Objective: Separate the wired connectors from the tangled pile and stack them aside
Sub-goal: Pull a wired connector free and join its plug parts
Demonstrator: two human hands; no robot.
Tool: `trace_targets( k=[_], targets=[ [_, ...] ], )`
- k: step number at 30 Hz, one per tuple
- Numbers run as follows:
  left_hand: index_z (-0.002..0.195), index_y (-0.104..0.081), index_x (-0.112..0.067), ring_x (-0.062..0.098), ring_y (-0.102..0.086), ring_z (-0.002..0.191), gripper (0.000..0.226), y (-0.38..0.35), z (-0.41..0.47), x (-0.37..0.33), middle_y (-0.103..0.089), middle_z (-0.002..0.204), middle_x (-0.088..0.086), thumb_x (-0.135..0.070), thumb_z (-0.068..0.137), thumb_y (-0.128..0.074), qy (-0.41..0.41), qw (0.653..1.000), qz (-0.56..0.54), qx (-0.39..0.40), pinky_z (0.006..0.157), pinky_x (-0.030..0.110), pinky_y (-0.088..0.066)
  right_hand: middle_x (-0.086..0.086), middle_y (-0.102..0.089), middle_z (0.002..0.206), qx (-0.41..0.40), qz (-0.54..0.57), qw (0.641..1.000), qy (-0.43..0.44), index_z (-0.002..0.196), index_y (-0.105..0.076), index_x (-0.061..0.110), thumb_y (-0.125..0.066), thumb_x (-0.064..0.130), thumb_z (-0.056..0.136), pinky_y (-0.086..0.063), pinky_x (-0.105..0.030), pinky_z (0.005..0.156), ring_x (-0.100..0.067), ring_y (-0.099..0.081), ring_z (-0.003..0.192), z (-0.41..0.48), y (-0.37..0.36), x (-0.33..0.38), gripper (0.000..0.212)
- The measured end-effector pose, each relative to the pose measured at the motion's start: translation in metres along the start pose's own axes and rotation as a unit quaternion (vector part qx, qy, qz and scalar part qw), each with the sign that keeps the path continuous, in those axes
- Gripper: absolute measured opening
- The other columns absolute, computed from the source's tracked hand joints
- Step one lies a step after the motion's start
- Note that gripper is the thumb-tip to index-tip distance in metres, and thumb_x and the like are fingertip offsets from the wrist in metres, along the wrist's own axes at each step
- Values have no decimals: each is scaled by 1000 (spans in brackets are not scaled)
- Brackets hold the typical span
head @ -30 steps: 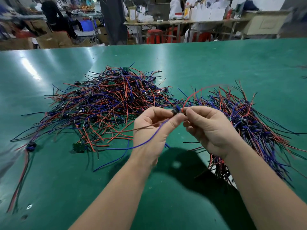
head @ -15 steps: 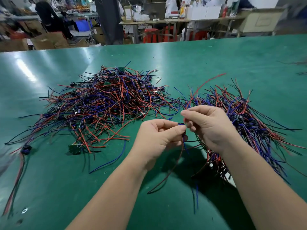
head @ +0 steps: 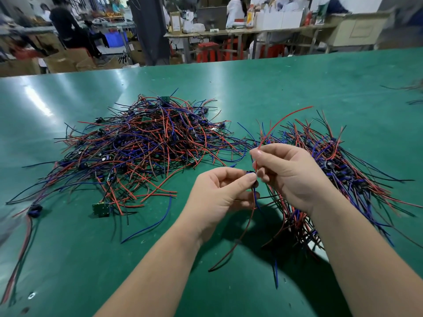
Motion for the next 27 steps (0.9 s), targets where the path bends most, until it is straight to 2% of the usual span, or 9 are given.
trace_targets(
  k=[5, 10, 12, 15, 18, 20, 22, 25, 27],
  targets=[
    [82, -64, -8, 14, -65, 52, 22, 10, 5, 3, -72, 70, 5, -29, 77, -68, 25, 999, 3, -21, 48, 22, -53, -1, -59, 50, -30, -47, 998, 3, 74, -62, 5, -71, 10, 74, -40, -15, 41, -7, -52, 40, 0, -1, 17, 10],
    [78, -66, -11, 13, -66, 58, 25, 58, 14, -15, -70, 67, 1, -26, 96, -55, -35, 984, 58, -162, 56, 23, -54, -5, -60, 50, -94, -86, 988, 90, 75, -55, 7, -66, 0, 84, -47, -18, 42, -14, -65, 47, 39, 2, 97, 15],
    [76, -68, -18, 11, -64, 68, 21, 84, 9, -38, -69, 72, -5, -26, 94, -58, -111, 939, 215, -243, 66, 20, -51, -11, -61, 60, -133, -103, 976, 139, 81, -57, 4, -66, 0, 84, -51, -22, 46, -17, -67, 52, 65, 5, 134, 10],
    [86, -68, -27, 11, -58, 80, 10, 101, -4, -68, -65, 85, -8, -24, 89, -58, -179, 835, 414, -315, 73, 22, -42, -14, -63, 68, -182, -117, 965, 151, 81, -58, 3, -59, -1, 85, -54, -25, 51, -17, -67, 53, 108, 10, 163, 6],
    [103, -67, -25, 24, -47, 111, 20, 115, -2, -67, -57, 116, 1, -25, 88, -55, -127, 757, 548, -332, 94, 33, -34, -16, -65, 87, -192, -130, 971, 57, 85, -53, 4, -50, 2, 92, -51, -20, 47, -17, -66, 60, 148, 18, 135, 8],
    [113, -64, -26, 27, -34, 125, 27, 125, 1, -55, -45, 134, 3, -32, 89, -54, -37, 730, 602, -322, 103, 38, -29, -18, -61, 105, -189, -133, 973, -5, 94, -52, 2, -47, 3, 95, -53, -21, 50, -22, -68, 81, 159, 23, 103, 6],
    [119, -61, -26, 29, -27, 130, 32, 130, 3, -43, -37, 141, 6, -36, 90, -53, 24, 717, 630, -298, 107, 41, -25, -19, -58, 119, -160, -206, 964, -45, 110, -55, 4, -51, 2, 94, -56, -26, 62, -26, -64, 93, 162, 26, 76, 16],
    [116, -62, -25, 29, -31, 125, 27, 131, 5, -38, -42, 132, 4, -31, 91, -51, 42, 701, 652, -287, 105, 41, -25, -14, -49, 135, -78, -332, 936, -86, 145, -35, 21, -61, 4, 89, -53, -39, 85, -32, -57, 109, 154, 22, 45, 64],
    [114, -63, -26, 29, -37, 119, 26, 132, 5, -40, -50, 122, 3, -26, 92, -49, 41, 679, 673, -290, 101, 41, -27, -10, -47, 139, -44, -419, 902, -89, 146, -34, 25, -65, 10, 88, -53, -37, 82, -32, -55, 116, 146, 19, 38, 68]
  ],
)
Point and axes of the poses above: each hand's wrist, its own z-axis towards the middle knuckle, its own y-axis out of the back of the hand, x = y × z, the point moved 10 cm from there along z, towards the middle knuckle
